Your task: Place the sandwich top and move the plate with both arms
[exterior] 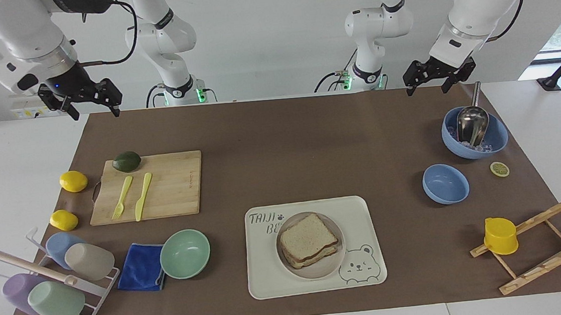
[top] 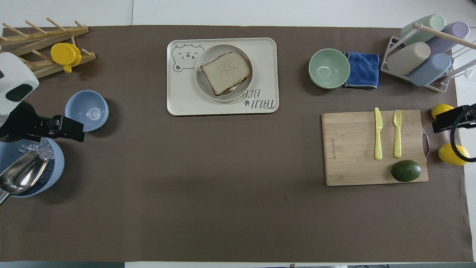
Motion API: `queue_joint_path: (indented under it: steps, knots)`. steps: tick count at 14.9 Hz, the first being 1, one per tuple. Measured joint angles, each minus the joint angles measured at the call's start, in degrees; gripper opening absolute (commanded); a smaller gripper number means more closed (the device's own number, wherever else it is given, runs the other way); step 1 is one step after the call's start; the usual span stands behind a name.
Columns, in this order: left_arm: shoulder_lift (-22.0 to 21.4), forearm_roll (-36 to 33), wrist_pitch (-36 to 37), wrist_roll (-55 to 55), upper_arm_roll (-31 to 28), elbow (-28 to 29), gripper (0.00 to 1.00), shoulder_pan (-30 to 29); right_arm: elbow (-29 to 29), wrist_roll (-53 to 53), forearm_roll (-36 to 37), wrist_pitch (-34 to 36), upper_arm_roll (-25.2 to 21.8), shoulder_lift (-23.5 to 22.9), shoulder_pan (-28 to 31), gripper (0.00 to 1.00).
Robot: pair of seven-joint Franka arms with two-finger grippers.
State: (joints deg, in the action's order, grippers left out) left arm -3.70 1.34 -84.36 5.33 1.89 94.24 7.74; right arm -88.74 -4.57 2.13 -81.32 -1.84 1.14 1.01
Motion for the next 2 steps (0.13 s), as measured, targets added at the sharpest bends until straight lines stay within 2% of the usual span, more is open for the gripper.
queue_joint_path:
  steps: [2]
  knots:
    - [0.15,0.00,-1.68,0.00,-0.09,0.04,1.00,-0.10,-0.54,-0.01,0.00,0.02,0.18,0.00,-0.13,1.00]
